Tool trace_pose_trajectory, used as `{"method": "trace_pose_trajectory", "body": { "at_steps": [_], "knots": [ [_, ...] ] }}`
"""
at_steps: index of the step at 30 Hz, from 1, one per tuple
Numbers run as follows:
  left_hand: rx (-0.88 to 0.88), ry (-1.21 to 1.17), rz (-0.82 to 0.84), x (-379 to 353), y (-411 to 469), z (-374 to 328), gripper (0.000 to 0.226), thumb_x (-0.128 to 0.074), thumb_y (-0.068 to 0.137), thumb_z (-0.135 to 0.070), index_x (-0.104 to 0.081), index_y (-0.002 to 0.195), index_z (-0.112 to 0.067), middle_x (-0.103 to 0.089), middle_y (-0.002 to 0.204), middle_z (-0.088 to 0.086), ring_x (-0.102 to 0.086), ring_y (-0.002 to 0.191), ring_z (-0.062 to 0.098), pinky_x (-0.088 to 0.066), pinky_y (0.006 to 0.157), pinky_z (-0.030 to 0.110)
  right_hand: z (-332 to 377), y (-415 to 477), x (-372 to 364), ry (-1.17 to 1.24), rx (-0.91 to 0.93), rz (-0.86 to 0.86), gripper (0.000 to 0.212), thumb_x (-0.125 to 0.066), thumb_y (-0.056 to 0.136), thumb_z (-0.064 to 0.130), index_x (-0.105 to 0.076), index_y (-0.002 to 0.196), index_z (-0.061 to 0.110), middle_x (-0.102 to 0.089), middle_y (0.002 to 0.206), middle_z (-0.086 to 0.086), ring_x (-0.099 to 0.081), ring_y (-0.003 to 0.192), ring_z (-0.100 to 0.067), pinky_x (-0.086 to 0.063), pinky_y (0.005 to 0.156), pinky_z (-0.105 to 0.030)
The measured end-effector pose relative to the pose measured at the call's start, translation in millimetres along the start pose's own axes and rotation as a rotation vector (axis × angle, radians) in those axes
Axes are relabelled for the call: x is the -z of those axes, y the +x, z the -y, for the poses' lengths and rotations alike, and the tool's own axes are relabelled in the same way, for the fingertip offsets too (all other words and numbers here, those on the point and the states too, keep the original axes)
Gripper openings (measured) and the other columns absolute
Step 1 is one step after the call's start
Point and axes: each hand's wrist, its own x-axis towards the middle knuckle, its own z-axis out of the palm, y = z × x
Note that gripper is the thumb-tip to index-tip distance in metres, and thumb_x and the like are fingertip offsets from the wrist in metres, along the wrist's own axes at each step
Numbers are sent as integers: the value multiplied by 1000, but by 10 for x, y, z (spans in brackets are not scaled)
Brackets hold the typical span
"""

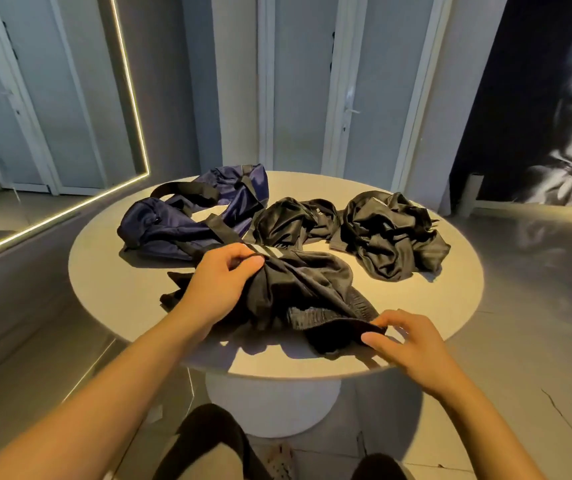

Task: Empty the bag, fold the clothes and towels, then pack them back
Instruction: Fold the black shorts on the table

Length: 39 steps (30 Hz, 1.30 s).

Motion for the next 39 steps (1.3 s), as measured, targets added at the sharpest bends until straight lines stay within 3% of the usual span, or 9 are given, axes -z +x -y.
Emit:
{"method": "trace_pose_trajectory", "body": {
  "at_steps": [6, 10, 13, 16, 22, 24, 28, 36, 39],
  "knots": [
    [-4, -93, -112, 314, 208, -480, 17, -64, 99, -22, -75, 94, -11, -75, 94, 7, -63, 84, 13, -47, 81, 28, 748, 312, 425, 222, 66, -186, 15, -67, 95, 13, -66, 84, 3, -66, 80, -24, -59, 70, -22, -47, 66, -35],
    [-54, -123, -196, 499, 443, -841, 18, -64, 99, -25, -74, 92, -12, -70, 85, 3, -58, 78, 12, -45, 74, 26, 1349, 575, 791, 381, 111, -209, 20, -67, 97, 16, -63, 84, 2, -61, 62, -7, -56, 50, -9, -44, 48, -19],
    [-114, -149, -255, 578, 712, -978, 22, -63, 100, -28, -74, 96, -9, -70, 86, 3, -59, 76, 10, -47, 73, 23, 1658, 719, 1002, 521, 180, -134, 18, -65, 97, 18, -65, 84, 6, -65, 68, -1, -61, 61, -12, -49, 57, -19],
    [-175, -17, -306, 527, 1015, -870, 18, -62, 101, -25, -71, 95, -11, -69, 87, -2, -59, 78, 8, -45, 71, 14, 1655, 1042, 965, 370, 125, -224, 22, -69, 95, 25, -69, 77, 11, -65, 70, -2, -60, 67, -15, -50, 67, -29],
    [7, 275, -256, 179, 1249, -293, 10, -70, 93, -24, -62, 88, -21, -68, 87, 3, -65, 88, 25, -51, 83, 40, 1296, 1576, 552, -1, -27, -320, 35, -64, 97, 29, -66, 92, -6, -69, 92, -24, -64, 91, -38, -46, 74, -37],
    [-75, 240, -150, 18, 1075, -293, 17, -73, 92, -33, -65, 85, -19, -67, 77, 5, -61, 73, 18, -50, 74, 38, 1164, 1643, 456, -11, -54, -302, 35, -63, 98, 29, -67, 90, -5, -68, 88, -24, -63, 86, -37, -44, 68, -35],
    [24, 318, 415, -316, 769, -240, 53, -68, 83, -70, -70, 85, -17, -70, 78, 8, -64, 65, 16, -53, 73, 39, 934, 1749, 353, 19, -106, -244, 26, -62, 99, 28, -67, 86, 6, -65, 79, -7, -59, 76, -22, -41, 59, -27],
    [145, 539, 747, -822, 670, -8, 70, -71, 64, -86, -65, 112, -35, -65, 113, -13, -63, 101, 11, -52, 98, 41, 457, 1642, 493, 261, -232, 14, 13, -62, 101, 29, -67, 107, 19, -71, 99, 0, -67, 91, -16, -49, 74, -31],
    [106, 635, 773, -853, 625, 40, 68, -76, 70, -76, -57, 118, -32, -57, 112, -12, -56, 95, 12, -49, 86, 35, 78, 1467, 575, 312, -338, 176, 18, -67, 98, 29, -70, 105, 13, -71, 101, -17, -62, 84, -24, -47, 74, -37]
  ]
}}
